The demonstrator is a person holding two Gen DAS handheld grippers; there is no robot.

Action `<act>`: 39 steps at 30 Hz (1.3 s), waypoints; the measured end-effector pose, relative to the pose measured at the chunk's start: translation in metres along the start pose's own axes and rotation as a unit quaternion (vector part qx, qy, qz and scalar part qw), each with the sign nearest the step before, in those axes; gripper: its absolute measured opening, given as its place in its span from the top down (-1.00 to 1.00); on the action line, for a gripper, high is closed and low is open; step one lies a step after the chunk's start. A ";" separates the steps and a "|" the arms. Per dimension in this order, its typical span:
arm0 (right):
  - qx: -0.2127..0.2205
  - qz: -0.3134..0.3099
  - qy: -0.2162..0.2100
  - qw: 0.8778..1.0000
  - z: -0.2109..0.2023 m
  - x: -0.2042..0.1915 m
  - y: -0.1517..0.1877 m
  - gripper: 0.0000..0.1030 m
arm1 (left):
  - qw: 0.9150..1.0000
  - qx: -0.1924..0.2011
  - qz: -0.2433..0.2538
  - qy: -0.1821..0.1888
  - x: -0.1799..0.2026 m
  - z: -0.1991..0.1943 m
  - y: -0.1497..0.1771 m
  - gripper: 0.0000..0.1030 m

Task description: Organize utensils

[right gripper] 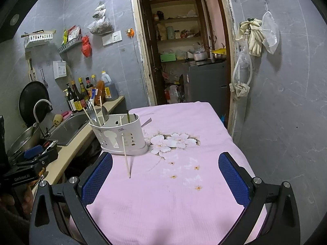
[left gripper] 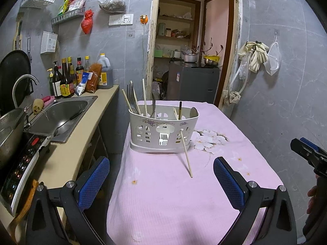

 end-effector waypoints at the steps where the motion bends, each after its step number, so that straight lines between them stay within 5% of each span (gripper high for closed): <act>1: 0.001 0.000 0.000 1.000 -0.001 0.000 0.000 -0.98 | 1.000 0.000 0.000 0.000 0.000 0.000 0.000 -0.99; 39: -0.003 -0.001 -0.001 1.000 0.004 -0.002 -0.001 -0.98 | 1.000 0.000 -0.001 0.000 0.001 0.001 -0.002 -0.99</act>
Point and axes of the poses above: each gripper's, at about its wrist camera, not at the fingertips, and z roughly the way its jaws point, x to its right, y to its underside, the point moved 2 cm from there along z, roughly the way its jaws point, and after that the axes turned 5 degrees about -x, right-handed, at the moved point
